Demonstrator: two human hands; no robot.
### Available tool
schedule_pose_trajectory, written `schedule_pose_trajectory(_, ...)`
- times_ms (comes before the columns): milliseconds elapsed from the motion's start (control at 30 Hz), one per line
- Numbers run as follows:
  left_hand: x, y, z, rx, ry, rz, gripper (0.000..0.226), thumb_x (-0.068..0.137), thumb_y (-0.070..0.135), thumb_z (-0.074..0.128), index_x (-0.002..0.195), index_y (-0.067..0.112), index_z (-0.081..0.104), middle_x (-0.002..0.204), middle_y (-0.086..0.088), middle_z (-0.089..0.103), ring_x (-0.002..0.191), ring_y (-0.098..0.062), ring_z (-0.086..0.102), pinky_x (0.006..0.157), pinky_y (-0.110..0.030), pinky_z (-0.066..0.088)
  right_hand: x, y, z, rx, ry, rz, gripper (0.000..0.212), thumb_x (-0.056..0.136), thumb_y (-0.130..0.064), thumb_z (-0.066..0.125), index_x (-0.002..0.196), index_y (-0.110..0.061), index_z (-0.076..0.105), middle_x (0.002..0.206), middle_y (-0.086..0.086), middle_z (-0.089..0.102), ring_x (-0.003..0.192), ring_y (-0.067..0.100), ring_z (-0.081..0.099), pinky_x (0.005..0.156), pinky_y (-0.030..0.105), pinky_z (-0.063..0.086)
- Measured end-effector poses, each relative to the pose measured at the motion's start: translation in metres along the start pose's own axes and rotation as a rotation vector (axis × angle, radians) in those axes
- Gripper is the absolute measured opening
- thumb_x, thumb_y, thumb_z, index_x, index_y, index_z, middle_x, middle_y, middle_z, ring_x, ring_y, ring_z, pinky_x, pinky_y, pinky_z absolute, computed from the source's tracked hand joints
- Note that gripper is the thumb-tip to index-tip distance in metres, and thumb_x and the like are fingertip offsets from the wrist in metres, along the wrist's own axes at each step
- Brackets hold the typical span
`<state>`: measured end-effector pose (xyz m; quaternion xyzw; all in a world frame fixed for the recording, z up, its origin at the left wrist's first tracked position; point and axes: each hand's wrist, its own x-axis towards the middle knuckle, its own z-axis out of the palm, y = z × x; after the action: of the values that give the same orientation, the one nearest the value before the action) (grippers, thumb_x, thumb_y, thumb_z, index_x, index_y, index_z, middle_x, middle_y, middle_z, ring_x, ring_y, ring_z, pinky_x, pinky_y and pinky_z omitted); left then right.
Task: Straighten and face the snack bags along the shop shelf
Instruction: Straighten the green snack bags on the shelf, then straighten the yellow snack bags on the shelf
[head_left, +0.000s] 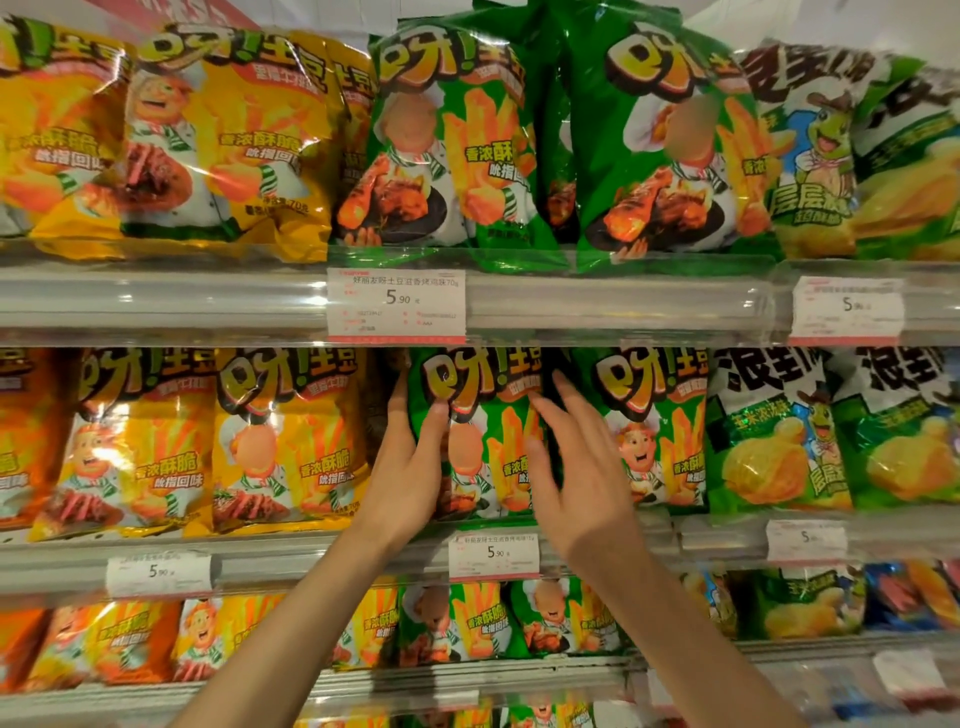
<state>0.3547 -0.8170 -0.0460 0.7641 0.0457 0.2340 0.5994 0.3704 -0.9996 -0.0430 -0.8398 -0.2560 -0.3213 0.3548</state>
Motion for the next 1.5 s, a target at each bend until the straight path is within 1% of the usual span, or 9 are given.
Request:
schedule_pose_trajectory(133,0.001,-0.001,0.002,0.009,0.000,-0.010,0.064,0.099,0.067,0.032,0.155,0.050,0.008,0.153,0.018,0.037,0.140,-0.008,0.036,0.104,-0.027,0.028,0.001,-0.010,0.018,0.125,-0.217,0.234,0.053,0.105,-0.048,0.031,0.156,-0.043,0.016,0.166,-0.018,0.003,0.141,-0.011,0.000,0.117,0.022,0.011)
schedule_pose_trajectory(333,0.002,0.003,0.004,0.087,-0.025,-0.034,0.070,0.098,0.070,0.029,0.159,0.042,0.008,0.162,0.008,0.031,0.148,-0.015,0.030,0.110,-0.032,0.025,0.001,-0.010,0.017,0.203,-0.256,0.299,0.054,0.105,-0.051,0.030,0.156,-0.048,0.013,0.166,-0.020,0.001,0.137,-0.012,0.003,0.113,0.021,0.013)
schedule_pose_trajectory(467,-0.013,0.009,-0.008,0.074,0.007,0.004,0.067,0.099,0.060,0.043,0.158,0.039,0.019,0.156,0.016,0.038,0.138,-0.003,0.040,0.107,-0.023,0.033,-0.002,-0.010,0.007,0.286,-0.258,0.340,0.049,0.106,-0.044,0.036,0.154,-0.046,0.026,0.165,-0.018,0.014,0.141,-0.008,0.012,0.116,0.023,0.016)
schedule_pose_trajectory(533,-0.028,0.009,-0.019,0.092,0.049,0.037,0.060,0.098,0.051,0.053,0.153,0.040,0.032,0.144,0.021,0.047,0.122,0.008,0.048,0.096,-0.014,0.038,-0.011,-0.009,-0.002,0.392,-0.183,0.357,0.043,0.104,-0.037,0.045,0.147,-0.039,0.043,0.156,-0.015,0.035,0.143,0.003,0.033,0.119,0.030,0.029)
schedule_pose_trajectory(700,-0.076,-0.001,-0.043,0.065,0.132,0.099,0.032,0.099,0.038,0.059,0.130,0.035,0.058,0.117,0.022,0.067,0.111,0.006,0.060,0.084,-0.008,0.048,-0.048,-0.003,-0.018,0.595,-0.149,0.447,0.017,0.102,-0.027,0.055,0.110,-0.037,0.067,0.094,-0.011,0.072,0.089,0.000,0.067,0.075,0.029,0.059)
schedule_pose_trajectory(867,-0.115,-0.016,-0.058,0.000,0.217,0.014,0.019,0.098,0.033,0.064,0.117,0.035,0.065,0.103,0.008,0.073,0.100,-0.011,0.069,0.084,-0.029,0.054,-0.090,0.007,-0.014,0.525,-0.285,0.533,0.020,0.101,-0.019,0.053,0.098,-0.031,0.069,0.084,-0.018,0.073,0.074,0.002,0.068,0.067,0.022,0.051)
schedule_pose_trajectory(1133,-0.121,-0.036,-0.091,-0.058,0.216,-0.032,0.016,0.098,0.031,0.061,0.112,0.031,0.068,0.101,0.018,0.075,0.095,0.002,0.069,0.070,-0.009,0.050,-0.107,-0.007,-0.004,0.638,-0.207,0.683,0.015,0.097,-0.022,0.060,0.092,-0.024,0.074,0.082,0.001,0.075,0.079,0.021,0.070,0.075,0.038,0.059)
schedule_pose_trajectory(1400,-0.096,-0.037,-0.169,-0.077,0.308,0.086,0.011,0.095,0.038,0.062,0.103,0.040,0.069,0.101,0.018,0.073,0.094,-0.003,0.068,0.078,-0.026,0.050,-0.084,-0.084,0.028,0.607,-0.119,0.593,0.016,0.096,-0.026,0.059,0.093,-0.029,0.074,0.083,-0.003,0.076,0.081,0.017,0.071,0.079,0.041,0.060)
schedule_pose_trajectory(1500,-0.079,-0.032,-0.186,-0.072,0.277,0.142,0.014,0.098,0.035,0.063,0.112,0.036,0.064,0.105,0.015,0.070,0.098,-0.003,0.066,0.079,-0.020,0.052,-0.063,-0.111,0.046,0.582,-0.144,0.510,0.019,0.100,-0.021,0.058,0.088,-0.020,0.073,0.082,0.004,0.073,0.080,0.023,0.069,0.080,0.046,0.058)
